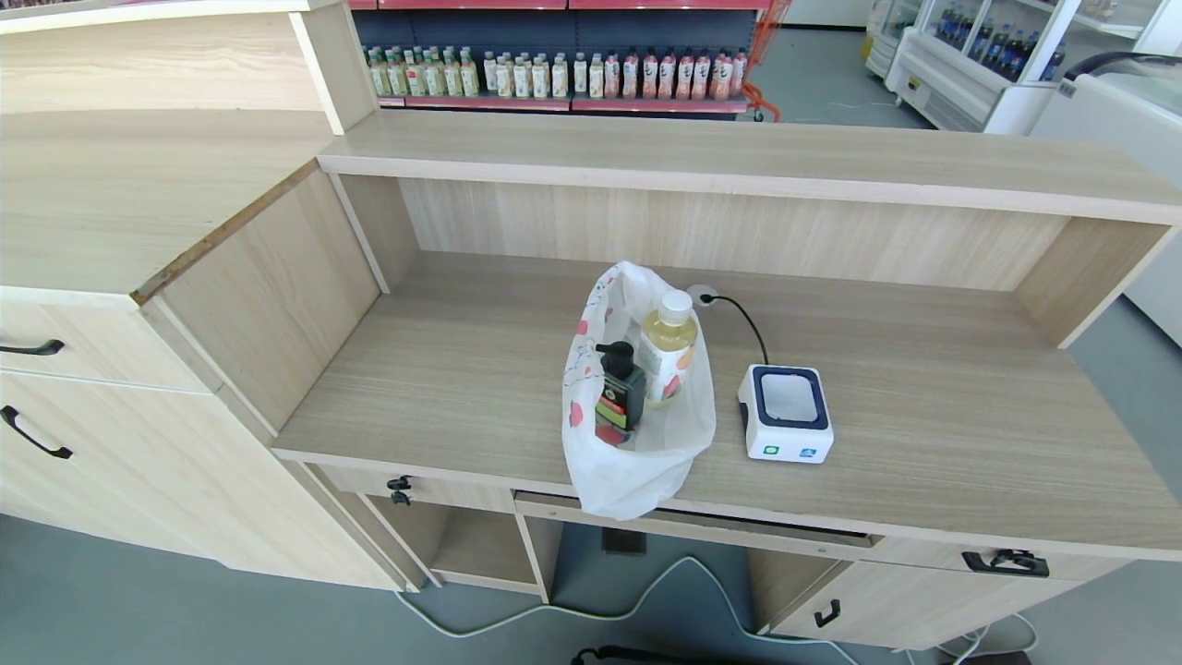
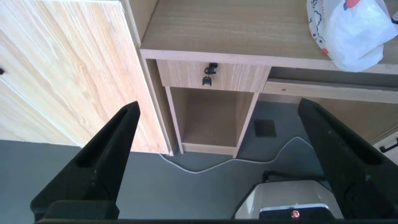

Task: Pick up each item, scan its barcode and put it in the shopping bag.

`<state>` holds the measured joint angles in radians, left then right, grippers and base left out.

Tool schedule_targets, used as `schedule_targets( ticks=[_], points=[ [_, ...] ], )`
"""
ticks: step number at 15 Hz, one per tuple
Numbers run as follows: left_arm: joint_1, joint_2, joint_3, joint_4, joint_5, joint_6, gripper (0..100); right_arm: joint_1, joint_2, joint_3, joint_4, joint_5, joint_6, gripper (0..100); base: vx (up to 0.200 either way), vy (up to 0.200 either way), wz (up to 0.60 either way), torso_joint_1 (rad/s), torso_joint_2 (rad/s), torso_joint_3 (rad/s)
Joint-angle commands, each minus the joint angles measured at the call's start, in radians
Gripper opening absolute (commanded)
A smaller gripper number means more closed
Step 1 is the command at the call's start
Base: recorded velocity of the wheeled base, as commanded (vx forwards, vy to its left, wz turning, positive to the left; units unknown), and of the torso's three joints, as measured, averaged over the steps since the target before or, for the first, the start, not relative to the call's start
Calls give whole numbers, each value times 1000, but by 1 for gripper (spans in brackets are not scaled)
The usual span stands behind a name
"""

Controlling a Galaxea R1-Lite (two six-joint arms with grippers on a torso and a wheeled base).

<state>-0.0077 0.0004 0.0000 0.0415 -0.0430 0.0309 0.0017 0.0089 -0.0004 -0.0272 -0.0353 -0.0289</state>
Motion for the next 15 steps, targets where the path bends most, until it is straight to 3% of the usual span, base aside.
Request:
schedule_targets(
  ticks=[1, 15],
  points=[
    [0, 0, 0, 0, 0, 0, 100, 0, -9, 0, 10, 0, 4, 100, 0, 0, 0, 0, 0, 0],
    [0, 0, 0, 0, 0, 0, 100, 1, -9, 0, 21, 2, 37, 100, 0, 0, 0, 0, 0, 0]
  ],
)
